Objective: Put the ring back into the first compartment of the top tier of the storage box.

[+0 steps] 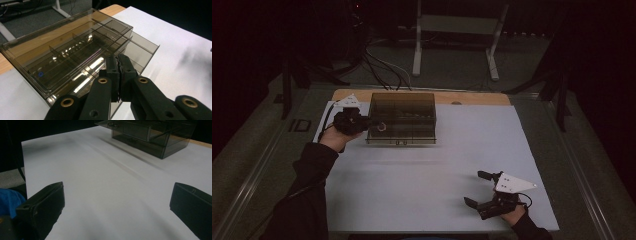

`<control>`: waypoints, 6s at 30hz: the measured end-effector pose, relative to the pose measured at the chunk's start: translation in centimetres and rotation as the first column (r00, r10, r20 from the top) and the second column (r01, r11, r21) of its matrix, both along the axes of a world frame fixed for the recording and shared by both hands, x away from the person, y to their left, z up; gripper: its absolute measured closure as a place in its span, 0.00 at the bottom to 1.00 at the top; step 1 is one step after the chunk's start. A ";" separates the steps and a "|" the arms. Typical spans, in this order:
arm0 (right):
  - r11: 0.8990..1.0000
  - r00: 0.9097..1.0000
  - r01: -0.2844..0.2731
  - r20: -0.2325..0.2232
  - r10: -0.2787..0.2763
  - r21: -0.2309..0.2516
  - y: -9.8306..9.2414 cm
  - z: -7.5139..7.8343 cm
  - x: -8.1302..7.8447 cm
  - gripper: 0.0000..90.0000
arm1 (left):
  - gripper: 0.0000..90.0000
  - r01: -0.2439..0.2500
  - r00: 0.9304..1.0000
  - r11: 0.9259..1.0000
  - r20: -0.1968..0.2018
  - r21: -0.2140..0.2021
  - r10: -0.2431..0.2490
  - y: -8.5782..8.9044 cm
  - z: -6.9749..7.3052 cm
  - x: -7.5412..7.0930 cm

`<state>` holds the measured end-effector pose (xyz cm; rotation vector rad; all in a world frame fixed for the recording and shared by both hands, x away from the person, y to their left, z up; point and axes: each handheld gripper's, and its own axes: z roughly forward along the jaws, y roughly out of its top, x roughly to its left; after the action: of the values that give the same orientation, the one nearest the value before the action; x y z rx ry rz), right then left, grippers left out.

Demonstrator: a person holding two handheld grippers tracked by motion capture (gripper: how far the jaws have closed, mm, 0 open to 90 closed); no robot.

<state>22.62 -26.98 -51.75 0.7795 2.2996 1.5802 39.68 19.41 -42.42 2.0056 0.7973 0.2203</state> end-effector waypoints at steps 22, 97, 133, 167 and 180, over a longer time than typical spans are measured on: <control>1.000 1.000 -0.006 -0.001 0.006 0.002 0.0 0.0 0.0 0.00 | 1.00 -0.045 0.998 0.999 -0.043 0.025 0.046 0.1 -2.8 0.8; 1.000 1.000 -0.012 -0.006 0.012 -0.004 0.3 0.0 0.1 0.00 | 0.01 -0.101 0.994 0.992 0.056 0.080 0.097 1.6 0.0 -2.5; 1.000 1.000 -0.009 -0.009 0.009 -0.005 0.3 0.0 0.2 0.00 | 0.01 -0.061 0.998 0.997 0.019 0.052 0.061 3.6 -2.6 -8.1; 1.000 1.000 -0.010 -0.017 0.010 -0.007 0.4 0.0 0.2 0.00 | 0.01 -0.056 0.998 0.996 -0.035 0.063 0.058 3.7 -8.6 -12.5; 1.000 1.000 -0.010 -0.012 0.010 -0.010 0.4 0.0 0.1 0.00 | 0.01 -0.104 0.993 0.990 -0.041 0.100 0.109 4.8 -9.7 -14.6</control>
<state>22.76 -26.62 -51.78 0.7783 2.3215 1.5719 25.08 24.18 -52.13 2.0679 0.9401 0.2804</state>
